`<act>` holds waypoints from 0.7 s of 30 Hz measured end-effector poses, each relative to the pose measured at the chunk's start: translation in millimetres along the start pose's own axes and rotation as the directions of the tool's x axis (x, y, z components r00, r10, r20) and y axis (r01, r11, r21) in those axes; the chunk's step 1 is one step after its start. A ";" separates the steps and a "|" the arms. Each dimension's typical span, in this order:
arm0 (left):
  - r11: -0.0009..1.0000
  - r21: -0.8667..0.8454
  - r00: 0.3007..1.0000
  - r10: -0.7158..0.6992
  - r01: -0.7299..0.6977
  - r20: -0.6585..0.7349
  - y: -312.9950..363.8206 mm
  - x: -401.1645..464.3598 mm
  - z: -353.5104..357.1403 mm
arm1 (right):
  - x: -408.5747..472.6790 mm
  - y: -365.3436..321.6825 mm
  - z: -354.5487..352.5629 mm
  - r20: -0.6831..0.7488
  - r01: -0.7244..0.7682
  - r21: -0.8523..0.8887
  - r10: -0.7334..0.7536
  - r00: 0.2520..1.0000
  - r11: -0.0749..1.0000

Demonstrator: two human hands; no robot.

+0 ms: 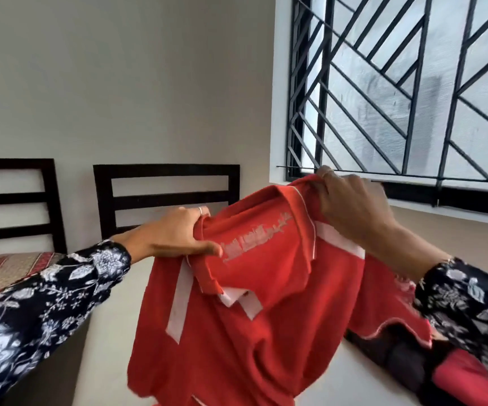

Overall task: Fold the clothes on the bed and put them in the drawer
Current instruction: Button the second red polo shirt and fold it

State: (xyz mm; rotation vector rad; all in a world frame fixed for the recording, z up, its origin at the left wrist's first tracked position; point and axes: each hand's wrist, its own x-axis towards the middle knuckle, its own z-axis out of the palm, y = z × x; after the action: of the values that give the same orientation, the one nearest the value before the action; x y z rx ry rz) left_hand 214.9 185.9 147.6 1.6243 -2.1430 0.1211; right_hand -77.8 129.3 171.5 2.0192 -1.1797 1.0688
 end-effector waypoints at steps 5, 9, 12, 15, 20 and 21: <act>0.989 0.128 0.975 0.040 -0.069 0.219 5.2 -1.7 20.2 | 18.9 22.3 -4.0 -0.009 0.099 -0.276 -0.105 0.994 0.956; 0.994 0.025 0.994 -0.108 0.107 0.014 -4.2 9.4 13.9 | 26.9 36.0 -19.5 -0.008 0.112 -0.332 -0.122 0.993 0.937; 0.910 -0.342 0.928 -0.315 0.235 -0.200 -0.2 22.2 -10.1 | 41.5 42.4 -42.5 -0.035 0.109 -0.341 -0.129 0.991 0.934; 0.648 -0.746 0.862 -0.456 0.151 -0.222 17.8 39.4 -40.2 | 63.8 43.9 -59.5 -0.066 0.017 -0.363 -0.044 0.997 0.932; 0.907 -0.417 0.724 -0.329 0.062 -0.606 40.5 56.9 -93.2 | 97.6 39.3 -84.2 -0.107 -0.237 -0.335 0.213 0.971 0.912; 0.963 -0.264 0.688 -0.231 0.059 -0.688 43.7 57.2 -103.1 | 102.4 40.8 -88.9 -0.107 -0.280 -0.312 0.259 0.960 0.908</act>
State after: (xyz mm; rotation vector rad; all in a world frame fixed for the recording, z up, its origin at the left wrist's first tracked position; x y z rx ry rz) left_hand 192.6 182.2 271.3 1.3049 -1.3593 0.3837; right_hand -115.4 134.7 308.0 1.5901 -1.5238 0.9801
